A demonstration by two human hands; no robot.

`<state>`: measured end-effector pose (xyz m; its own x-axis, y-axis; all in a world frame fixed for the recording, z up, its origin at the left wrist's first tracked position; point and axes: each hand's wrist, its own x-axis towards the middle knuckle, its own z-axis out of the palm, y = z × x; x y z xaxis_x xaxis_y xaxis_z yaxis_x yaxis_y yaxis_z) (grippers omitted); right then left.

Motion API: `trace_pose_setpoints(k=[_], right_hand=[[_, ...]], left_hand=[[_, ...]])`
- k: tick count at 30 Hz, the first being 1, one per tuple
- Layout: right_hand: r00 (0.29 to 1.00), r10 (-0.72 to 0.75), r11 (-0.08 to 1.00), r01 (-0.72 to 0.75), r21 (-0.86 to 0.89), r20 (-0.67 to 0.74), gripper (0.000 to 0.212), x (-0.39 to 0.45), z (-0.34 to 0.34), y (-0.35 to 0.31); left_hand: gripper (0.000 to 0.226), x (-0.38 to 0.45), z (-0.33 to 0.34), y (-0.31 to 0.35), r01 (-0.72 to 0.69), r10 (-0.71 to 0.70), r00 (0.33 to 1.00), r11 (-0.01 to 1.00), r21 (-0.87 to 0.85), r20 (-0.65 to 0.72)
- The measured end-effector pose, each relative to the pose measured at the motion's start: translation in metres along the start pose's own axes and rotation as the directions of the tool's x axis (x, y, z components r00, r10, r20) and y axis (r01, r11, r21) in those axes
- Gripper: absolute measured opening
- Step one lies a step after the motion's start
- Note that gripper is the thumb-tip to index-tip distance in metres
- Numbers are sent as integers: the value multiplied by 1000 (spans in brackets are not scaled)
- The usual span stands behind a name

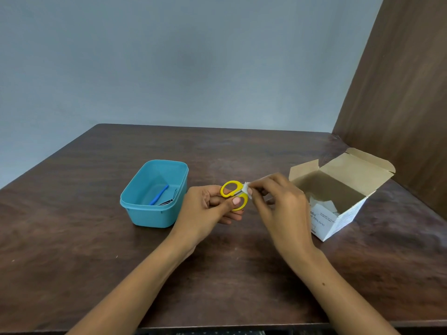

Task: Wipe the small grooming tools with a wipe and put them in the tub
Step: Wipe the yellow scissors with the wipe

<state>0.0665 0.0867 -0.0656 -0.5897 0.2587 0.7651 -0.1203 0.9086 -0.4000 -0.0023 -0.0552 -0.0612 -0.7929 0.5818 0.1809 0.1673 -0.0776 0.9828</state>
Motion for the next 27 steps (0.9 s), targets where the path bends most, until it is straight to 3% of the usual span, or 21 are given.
trace_pose_setpoints(k=[6,11,16,22,27], right_hand=[[996,56,998,-57,-7,-76,10,4,-1,4],[1000,8,1000,-9,-18,-27,9,0,2,-1],[992,59,997,-63,-35,-116,8,5,-3,6],[946,222,958,-166,236,-235,4,9,-11,6],[975,200,978,-193,83,-98,4,5,-3,12]], left_hand=[[8,-1,2,-1,-5,4,1000,999,32,19],[11,-1,1,-2,-14,14,1000,999,36,5],[8,-1,3,0,-10,10,1000,1000,1,4],[8,-1,1,1,-9,8,1000,1000,-28,-23],[9,-1,1,1,-25,24,999,999,-34,-22]])
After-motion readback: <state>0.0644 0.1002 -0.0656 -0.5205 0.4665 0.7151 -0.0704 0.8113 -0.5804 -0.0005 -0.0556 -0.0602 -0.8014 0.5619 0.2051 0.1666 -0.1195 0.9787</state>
